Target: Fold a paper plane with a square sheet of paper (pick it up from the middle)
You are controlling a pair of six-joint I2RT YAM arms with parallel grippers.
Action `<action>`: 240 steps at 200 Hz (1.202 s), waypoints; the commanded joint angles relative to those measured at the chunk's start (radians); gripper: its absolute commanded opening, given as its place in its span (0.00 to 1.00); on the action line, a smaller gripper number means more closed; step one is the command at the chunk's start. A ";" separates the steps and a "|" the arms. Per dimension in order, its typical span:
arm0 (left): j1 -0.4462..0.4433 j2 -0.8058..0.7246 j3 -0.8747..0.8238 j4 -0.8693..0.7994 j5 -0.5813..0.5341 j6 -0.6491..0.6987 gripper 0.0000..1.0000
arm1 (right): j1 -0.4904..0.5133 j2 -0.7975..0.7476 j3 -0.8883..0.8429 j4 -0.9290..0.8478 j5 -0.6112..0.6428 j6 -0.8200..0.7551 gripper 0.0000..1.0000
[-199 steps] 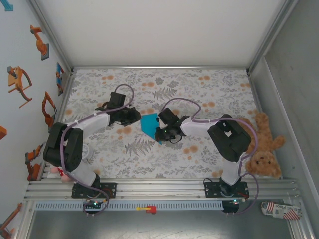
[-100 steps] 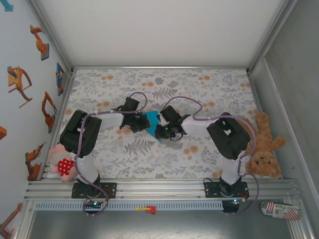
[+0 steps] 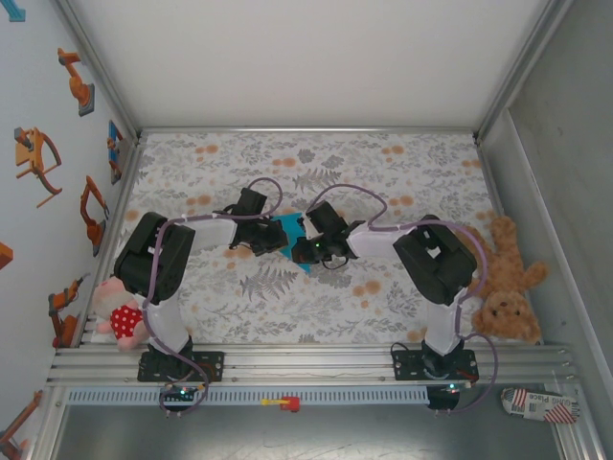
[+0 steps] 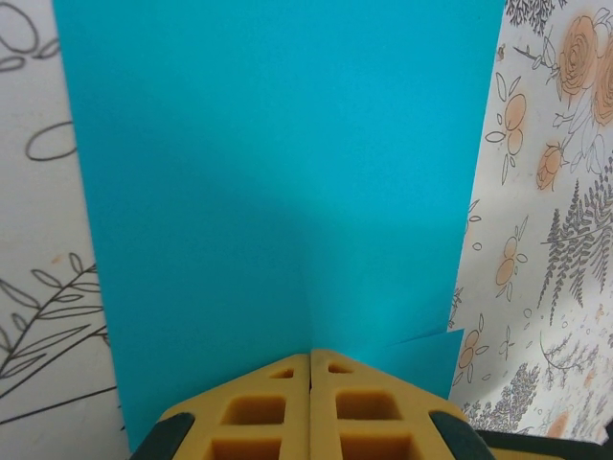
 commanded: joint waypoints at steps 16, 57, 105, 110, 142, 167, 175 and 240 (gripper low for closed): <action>0.001 0.045 -0.062 -0.046 -0.082 0.010 0.06 | -0.008 0.020 0.003 0.019 -0.020 0.001 0.00; 0.026 0.049 -0.127 0.009 -0.072 0.034 0.06 | -0.008 -0.068 -0.156 0.044 -0.041 -0.021 0.00; 0.055 0.049 -0.145 0.060 -0.031 0.027 0.06 | -0.009 -0.230 -0.338 0.052 -0.012 -0.037 0.00; 0.055 0.045 -0.138 0.061 -0.024 0.027 0.06 | -0.009 -0.246 -0.343 0.049 0.000 -0.035 0.00; 0.054 -0.018 -0.061 0.068 0.045 -0.010 0.10 | -0.010 -0.350 -0.321 0.086 0.082 0.006 0.00; 0.052 -0.093 -0.023 0.093 0.081 -0.078 0.19 | -0.009 -0.339 -0.260 0.146 0.110 0.049 0.01; 0.054 -0.118 -0.024 0.095 0.076 -0.094 0.23 | -0.009 -0.318 -0.242 0.173 0.110 0.067 0.03; 0.109 -0.219 -0.151 0.067 0.027 -0.144 0.42 | -0.010 -0.118 -0.077 0.205 0.092 0.130 0.13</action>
